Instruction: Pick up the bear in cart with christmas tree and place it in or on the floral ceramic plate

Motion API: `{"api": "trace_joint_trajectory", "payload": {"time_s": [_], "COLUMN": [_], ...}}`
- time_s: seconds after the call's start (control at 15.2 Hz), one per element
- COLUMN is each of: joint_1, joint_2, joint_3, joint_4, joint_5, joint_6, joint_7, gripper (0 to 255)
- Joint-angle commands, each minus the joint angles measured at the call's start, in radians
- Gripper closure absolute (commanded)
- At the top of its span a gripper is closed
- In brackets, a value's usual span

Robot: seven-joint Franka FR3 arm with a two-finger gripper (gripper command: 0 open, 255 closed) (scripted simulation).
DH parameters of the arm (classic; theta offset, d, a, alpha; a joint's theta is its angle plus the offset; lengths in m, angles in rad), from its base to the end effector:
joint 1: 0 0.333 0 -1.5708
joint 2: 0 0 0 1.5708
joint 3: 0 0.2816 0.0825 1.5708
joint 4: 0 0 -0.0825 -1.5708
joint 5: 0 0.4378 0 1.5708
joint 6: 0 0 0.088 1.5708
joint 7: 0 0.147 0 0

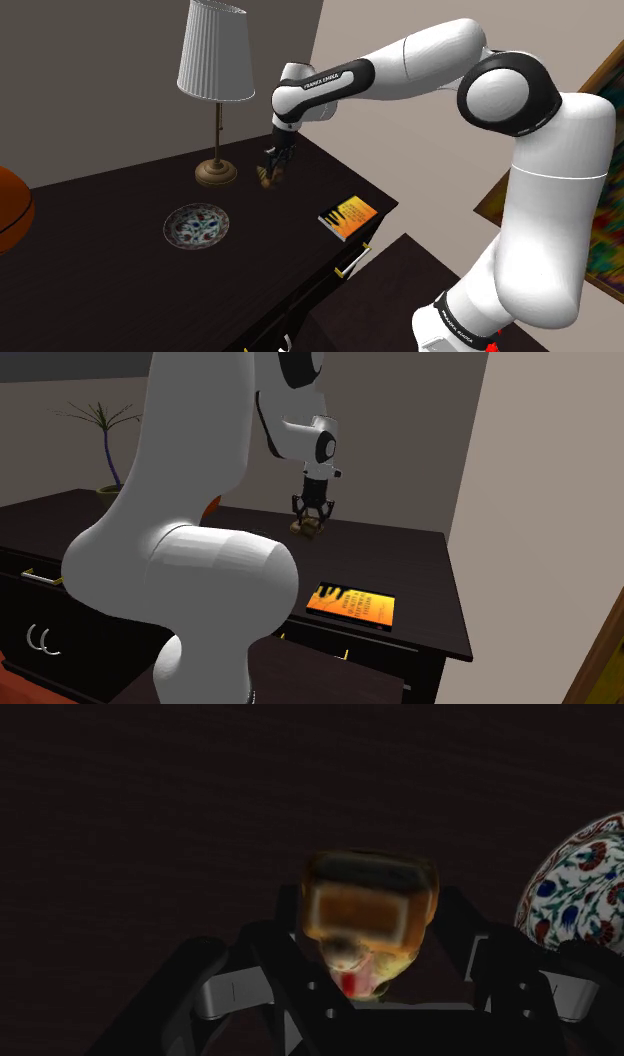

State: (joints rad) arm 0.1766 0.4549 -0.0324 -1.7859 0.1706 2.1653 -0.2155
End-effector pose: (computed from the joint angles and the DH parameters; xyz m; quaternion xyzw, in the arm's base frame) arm 0.6608 0.1086 0.1901 -0.9889 -0.1300 0.0350 0.0629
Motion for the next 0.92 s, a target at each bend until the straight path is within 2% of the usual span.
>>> {"api": "trace_joint_trajectory", "payload": {"time_s": [0.0, 0.46, 0.86], "joint_1": [0.029, 0.135, 0.226], "joint_2": [0.011, 0.058, 0.129], "joint_3": [0.011, 0.048, 0.073], "joint_4": [0.012, 0.076, 0.183], "joint_5": [-0.002, -0.014, -0.028], "joint_6": [0.005, 0.007, -0.012], "joint_7": [0.041, 0.188, 0.312], "gripper": [255, 255, 255]}}
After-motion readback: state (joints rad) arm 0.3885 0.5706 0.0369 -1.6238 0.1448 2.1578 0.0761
